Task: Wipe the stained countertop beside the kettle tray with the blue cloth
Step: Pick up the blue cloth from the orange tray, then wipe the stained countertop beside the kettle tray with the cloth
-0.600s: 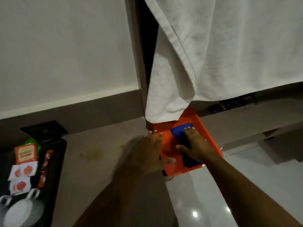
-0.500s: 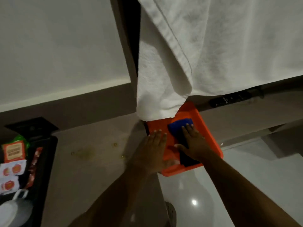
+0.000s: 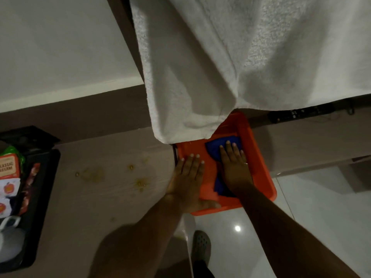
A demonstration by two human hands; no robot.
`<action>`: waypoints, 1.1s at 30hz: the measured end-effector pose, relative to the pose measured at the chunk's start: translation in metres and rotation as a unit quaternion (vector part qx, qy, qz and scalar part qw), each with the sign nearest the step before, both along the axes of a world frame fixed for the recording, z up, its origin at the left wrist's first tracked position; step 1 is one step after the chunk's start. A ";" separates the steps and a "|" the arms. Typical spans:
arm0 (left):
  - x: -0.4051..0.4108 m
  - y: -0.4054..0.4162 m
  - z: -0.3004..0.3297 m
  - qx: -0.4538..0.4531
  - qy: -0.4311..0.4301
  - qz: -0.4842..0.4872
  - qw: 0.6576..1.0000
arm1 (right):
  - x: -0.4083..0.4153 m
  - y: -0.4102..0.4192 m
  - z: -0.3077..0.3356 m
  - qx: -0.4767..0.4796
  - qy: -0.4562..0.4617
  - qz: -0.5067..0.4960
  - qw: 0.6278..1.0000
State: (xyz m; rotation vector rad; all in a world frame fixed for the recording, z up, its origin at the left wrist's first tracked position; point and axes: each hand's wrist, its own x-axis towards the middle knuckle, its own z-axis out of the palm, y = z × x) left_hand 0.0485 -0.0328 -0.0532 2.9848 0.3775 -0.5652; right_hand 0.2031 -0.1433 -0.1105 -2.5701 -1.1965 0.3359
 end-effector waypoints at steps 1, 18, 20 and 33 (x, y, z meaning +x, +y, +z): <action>-0.001 0.000 0.000 -0.006 -0.007 0.001 1.000 | -0.001 0.001 0.000 0.001 0.003 -0.007 1.000; -0.232 0.031 0.067 0.004 -0.195 0.223 0.955 | -0.136 0.019 0.152 0.253 0.089 -0.067 0.961; -0.280 0.034 0.068 0.003 -0.178 0.286 0.942 | -0.187 0.023 0.155 0.247 0.122 -0.015 0.961; -0.426 0.025 0.008 0.000 -0.149 0.532 0.834 | -0.352 0.019 0.069 -0.008 -0.048 0.308 0.950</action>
